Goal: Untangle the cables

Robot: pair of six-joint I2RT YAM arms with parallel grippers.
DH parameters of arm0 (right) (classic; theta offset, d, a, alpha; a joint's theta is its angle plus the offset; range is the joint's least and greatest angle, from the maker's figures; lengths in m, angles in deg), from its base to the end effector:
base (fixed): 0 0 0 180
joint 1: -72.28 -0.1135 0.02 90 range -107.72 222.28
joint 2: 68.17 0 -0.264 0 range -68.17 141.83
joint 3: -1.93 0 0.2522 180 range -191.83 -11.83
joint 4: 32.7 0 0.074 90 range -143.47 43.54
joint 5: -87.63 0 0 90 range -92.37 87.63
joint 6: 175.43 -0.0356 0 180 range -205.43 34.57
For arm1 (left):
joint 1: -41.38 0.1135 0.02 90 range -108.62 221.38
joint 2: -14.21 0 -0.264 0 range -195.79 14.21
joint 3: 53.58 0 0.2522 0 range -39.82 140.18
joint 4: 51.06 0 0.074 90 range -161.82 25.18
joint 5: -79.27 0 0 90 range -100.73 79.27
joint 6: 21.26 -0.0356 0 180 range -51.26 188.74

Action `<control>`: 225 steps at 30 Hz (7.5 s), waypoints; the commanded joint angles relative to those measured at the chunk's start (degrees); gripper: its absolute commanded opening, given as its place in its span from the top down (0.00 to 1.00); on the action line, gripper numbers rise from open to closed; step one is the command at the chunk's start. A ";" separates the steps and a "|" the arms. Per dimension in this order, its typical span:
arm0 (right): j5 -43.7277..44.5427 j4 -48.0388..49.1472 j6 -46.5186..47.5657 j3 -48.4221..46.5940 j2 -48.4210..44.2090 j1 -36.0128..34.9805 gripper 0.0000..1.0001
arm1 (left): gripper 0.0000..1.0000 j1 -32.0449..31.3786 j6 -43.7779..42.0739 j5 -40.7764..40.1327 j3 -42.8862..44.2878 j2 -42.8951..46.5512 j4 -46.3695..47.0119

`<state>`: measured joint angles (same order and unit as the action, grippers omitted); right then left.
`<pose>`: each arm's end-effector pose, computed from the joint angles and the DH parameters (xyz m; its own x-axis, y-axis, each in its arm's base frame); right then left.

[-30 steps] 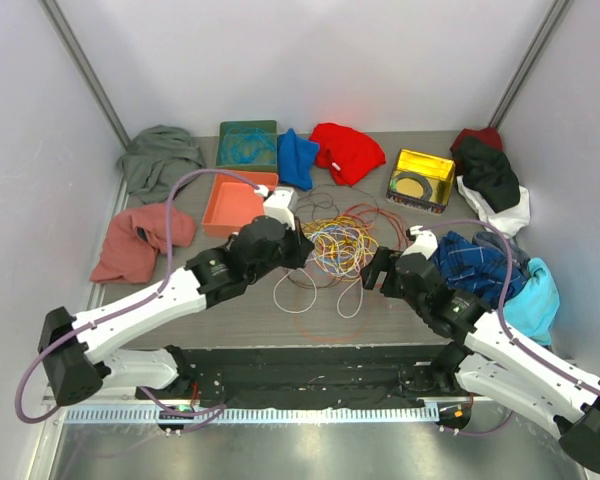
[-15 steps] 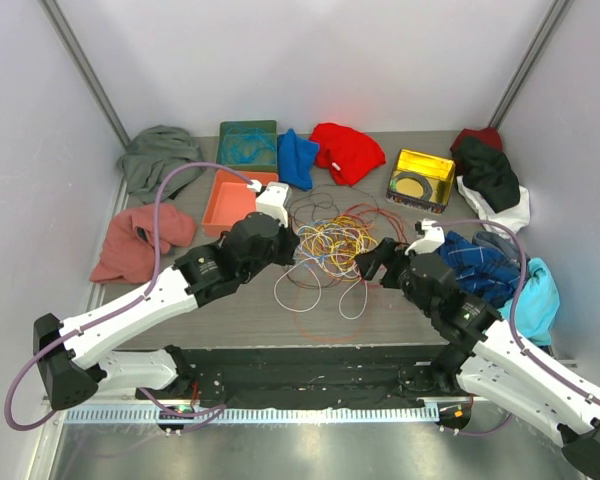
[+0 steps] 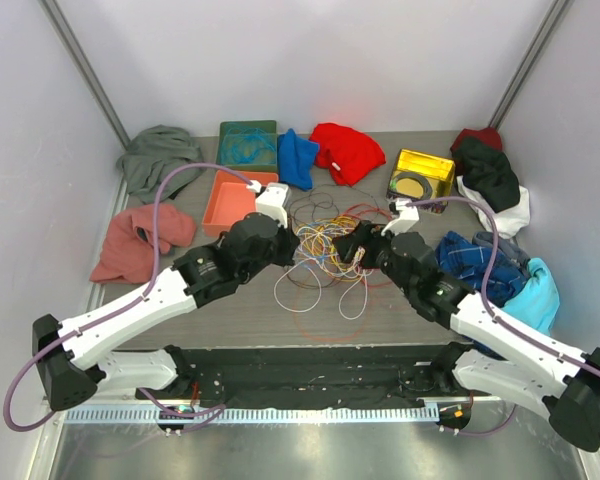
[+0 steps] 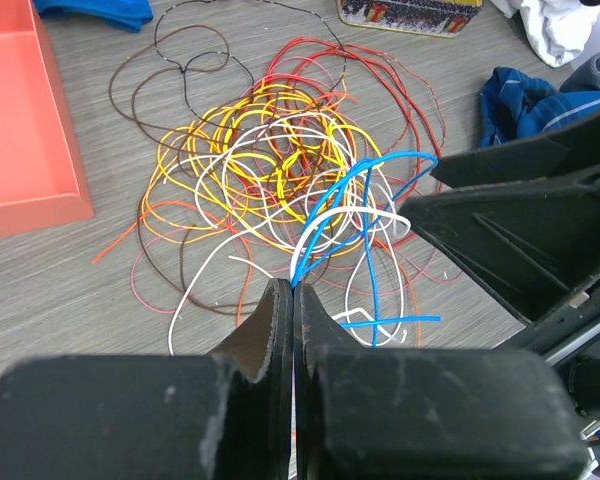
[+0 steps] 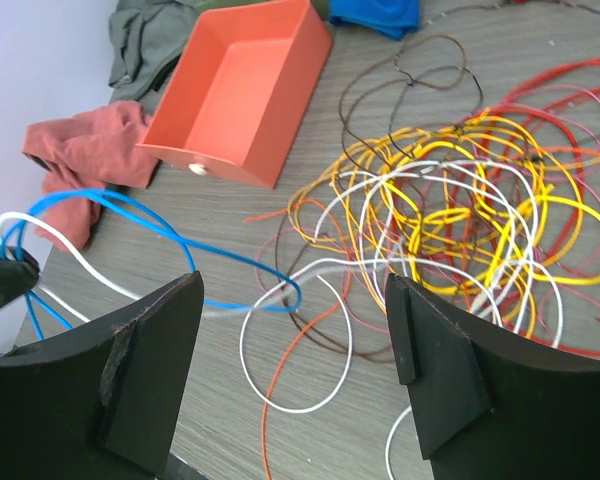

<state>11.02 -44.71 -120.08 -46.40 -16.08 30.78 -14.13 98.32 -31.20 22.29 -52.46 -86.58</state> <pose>0.1657 0.1356 0.2757 -0.4390 0.3501 -0.8275 -0.2772 0.8232 0.4954 0.1578 -0.2078 0.3486 -0.5119 -0.0716 -0.8561 0.3932 0.8665 -0.3076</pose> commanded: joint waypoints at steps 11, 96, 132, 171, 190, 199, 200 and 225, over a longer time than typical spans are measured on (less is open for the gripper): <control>2.16 9.76 3.89 -7.44 9.33 0.10 0.66 | 1.00 -0.22 2.05 1.40 -1.99 2.78 1.28; 11.48 -10.73 7.58 -8.94 -9.11 0.10 0.21 | 1.00 41.52 -0.32 8.95 63.48 -54.33 6.82; 12.89 -9.41 9.26 -7.54 -4.81 0.27 0.22 | 0.10 43.99 -1.99 6.06 58.06 -56.04 13.21; 14.56 -19.43 -5.78 2.31 -6.22 0.71 0.05 | 0.11 5.67 8.39 5.88 -8.50 -25.95 17.19; 15.18 -19.42 -3.67 3.89 -7.27 0.72 0.05 | 0.33 9.80 6.45 2.45 -1.55 -36.95 18.33; 15.35 -19.16 -3.31 4.07 -7.54 0.71 0.04 | 0.88 9.80 6.89 3.95 -5.41 -30.55 19.39; 15.35 -19.07 -3.31 3.98 -7.36 0.80 0.05 | 1.00 9.80 6.63 4.03 -6.11 -29.40 19.39; 2.80 -8.71 1.17 0.55 -8.86 0.63 0.07 | 1.00 7.96 -10.42 4.12 31.56 -1.26 7.17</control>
<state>19.48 -61.25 -121.31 -42.60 -25.72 31.31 -5.82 94.35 -27.25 44.04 -52.48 -78.60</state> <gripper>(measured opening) 0.938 0.013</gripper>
